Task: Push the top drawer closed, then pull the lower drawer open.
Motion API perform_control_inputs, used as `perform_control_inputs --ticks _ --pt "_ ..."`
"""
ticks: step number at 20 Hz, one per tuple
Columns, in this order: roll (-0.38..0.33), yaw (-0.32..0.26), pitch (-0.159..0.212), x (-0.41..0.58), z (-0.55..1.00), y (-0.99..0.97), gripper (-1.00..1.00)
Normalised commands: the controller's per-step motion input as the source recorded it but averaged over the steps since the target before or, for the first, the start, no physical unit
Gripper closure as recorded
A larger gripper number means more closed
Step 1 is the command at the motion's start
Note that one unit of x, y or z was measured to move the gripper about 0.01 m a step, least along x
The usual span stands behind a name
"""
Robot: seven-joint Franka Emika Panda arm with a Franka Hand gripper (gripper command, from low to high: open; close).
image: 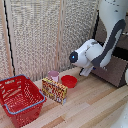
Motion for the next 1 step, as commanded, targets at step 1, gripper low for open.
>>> perform_control_inputs --ticks 1 --pt "0.083 -0.089 0.032 0.249 0.06 0.38 -1.0"
